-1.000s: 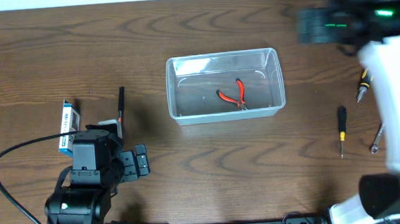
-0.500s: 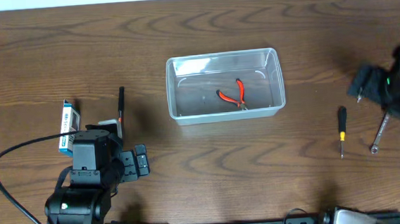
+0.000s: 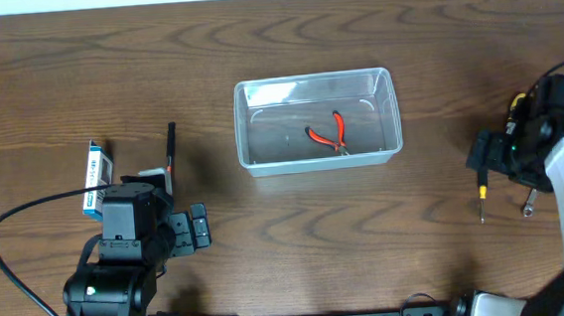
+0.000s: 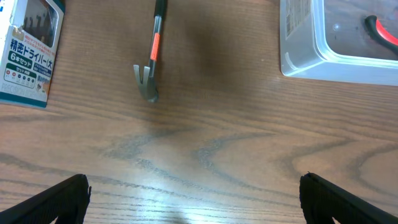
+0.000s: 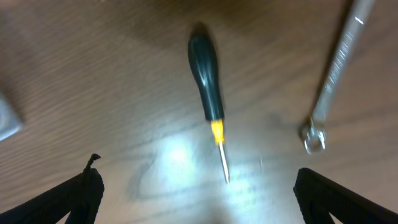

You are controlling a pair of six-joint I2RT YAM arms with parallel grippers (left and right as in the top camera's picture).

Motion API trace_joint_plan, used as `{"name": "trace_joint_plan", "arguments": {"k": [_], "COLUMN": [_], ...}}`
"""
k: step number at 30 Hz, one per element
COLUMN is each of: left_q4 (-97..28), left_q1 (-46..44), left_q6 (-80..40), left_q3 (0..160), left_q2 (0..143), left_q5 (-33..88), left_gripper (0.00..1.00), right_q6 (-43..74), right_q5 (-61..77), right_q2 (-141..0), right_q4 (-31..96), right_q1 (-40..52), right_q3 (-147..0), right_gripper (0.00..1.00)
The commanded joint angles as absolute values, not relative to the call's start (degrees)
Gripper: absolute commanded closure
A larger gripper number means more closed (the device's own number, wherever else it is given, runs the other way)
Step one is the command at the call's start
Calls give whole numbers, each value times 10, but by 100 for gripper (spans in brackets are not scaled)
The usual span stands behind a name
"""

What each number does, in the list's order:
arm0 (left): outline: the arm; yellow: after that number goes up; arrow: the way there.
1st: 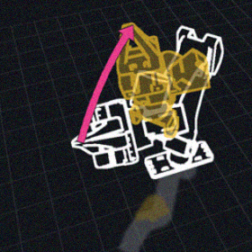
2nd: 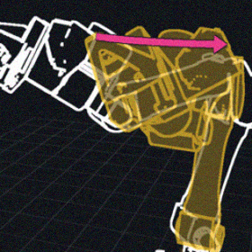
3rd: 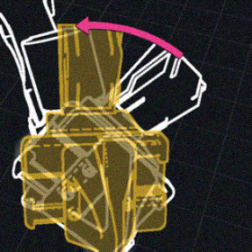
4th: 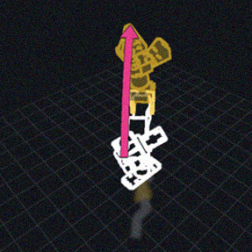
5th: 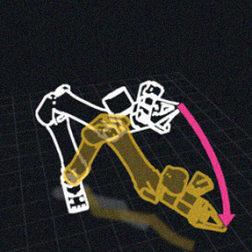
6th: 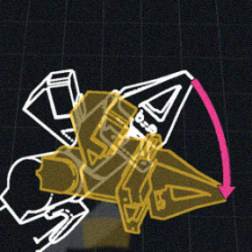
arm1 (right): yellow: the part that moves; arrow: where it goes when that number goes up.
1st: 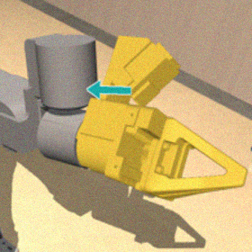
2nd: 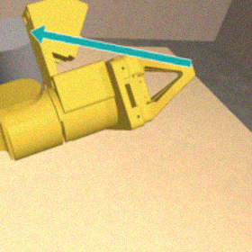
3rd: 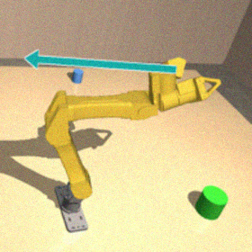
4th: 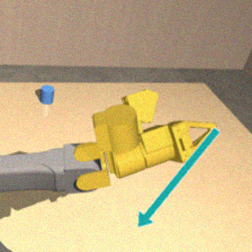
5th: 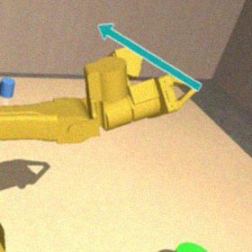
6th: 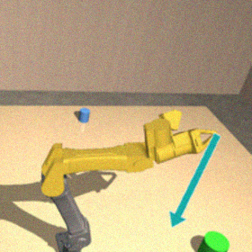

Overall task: Pack container
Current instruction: 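Move the right gripper over the small black screwdriver, then lower and grasp the black screwdriver handle with the right gripper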

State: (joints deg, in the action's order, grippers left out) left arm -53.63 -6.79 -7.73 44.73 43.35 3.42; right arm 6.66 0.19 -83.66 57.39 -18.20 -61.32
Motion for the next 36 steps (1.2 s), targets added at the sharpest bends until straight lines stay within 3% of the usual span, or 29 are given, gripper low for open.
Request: {"name": "trace_joint_plan", "arguments": {"k": [1, 15, 24, 33, 36], "left_q4": [-537, -537, -537, -537, -537], "left_q1": [-65, -65, -65, -65, -65], "left_q6": [-82, -83, -82, -82, -82], "left_q3": [455, 455, 455, 455, 455], "left_q2": [434, 434, 434, 434, 434], "left_q5": [27, 27, 27, 27, 27], "left_gripper": [2, 2, 2, 2, 2], "right_q6": [7, -3, -2, 0, 2], "right_q5": [7, 4, 11, 15, 16], "right_q2": [-882, -1032, -1051, -1051, -1051], "right_q4": [548, 462, 412, 370, 372], "right_q1": [-188, -188, -188, -187, -187], "right_q3": [-614, -603, -557, -515, -515], "right_gripper": [1, 1, 6, 30, 44]}}
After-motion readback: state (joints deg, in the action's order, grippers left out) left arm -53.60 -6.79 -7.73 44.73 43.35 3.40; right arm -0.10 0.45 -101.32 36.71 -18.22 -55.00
